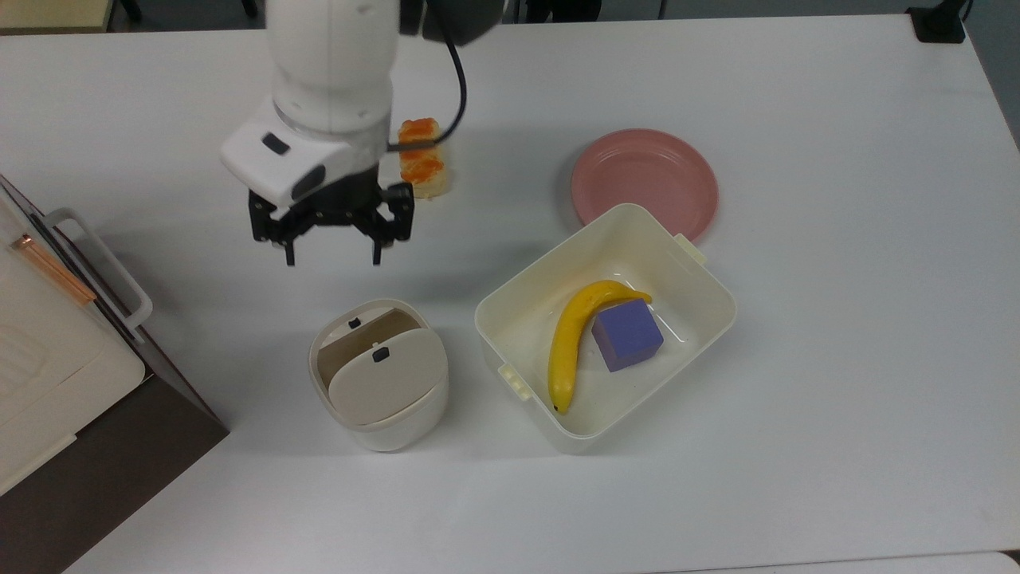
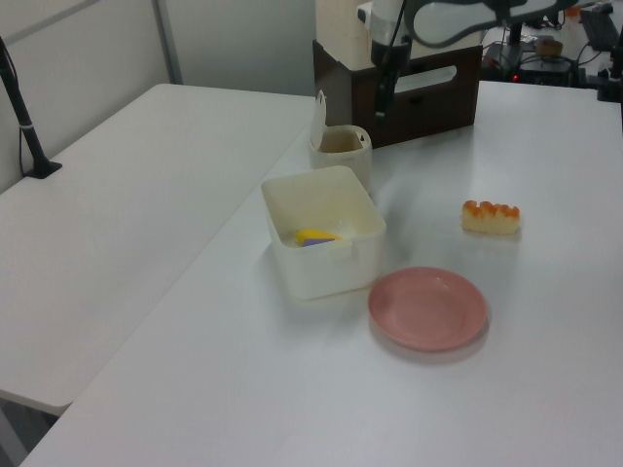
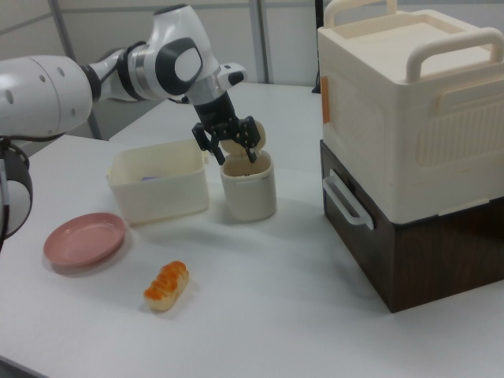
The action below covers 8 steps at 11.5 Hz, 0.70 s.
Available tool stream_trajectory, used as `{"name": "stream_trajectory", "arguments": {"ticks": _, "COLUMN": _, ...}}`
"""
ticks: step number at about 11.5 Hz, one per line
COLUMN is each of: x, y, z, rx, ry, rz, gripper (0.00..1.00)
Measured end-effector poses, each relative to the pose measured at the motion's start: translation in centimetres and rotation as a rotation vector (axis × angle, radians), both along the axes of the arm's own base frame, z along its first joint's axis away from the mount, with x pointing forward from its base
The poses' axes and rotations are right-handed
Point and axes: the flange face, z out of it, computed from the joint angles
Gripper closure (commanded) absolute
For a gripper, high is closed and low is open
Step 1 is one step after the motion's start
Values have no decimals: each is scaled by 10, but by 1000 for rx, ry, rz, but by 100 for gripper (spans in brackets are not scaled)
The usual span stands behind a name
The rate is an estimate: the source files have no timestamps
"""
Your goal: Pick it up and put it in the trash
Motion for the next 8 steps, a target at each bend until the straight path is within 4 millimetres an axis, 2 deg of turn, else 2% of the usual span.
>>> {"name": "stream_trajectory", "arguments": {"ticks": 1, "x": -7, "y": -6, "z": 11, "rx": 10, "ry": 15, "rz": 7, "gripper": 0}}
{"name": "stream_trajectory", "arguments": {"ticks": 4, "x": -30, "y": -22, "z": 41, "rx": 80, "ry": 74, "rz": -6, "gripper": 0}}
{"name": "stream_trajectory", "arguments": {"ticks": 6, "x": -44, "y": -34, "z": 47, "rx": 134, "ry": 128, "rz": -47, "gripper": 0}}
{"name": "stream_trajectory", "arguments": {"ticks": 8, "x": -58, "y": -54, "z": 55, "rx": 189, "ry": 160, "rz": -99, "gripper": 0}}
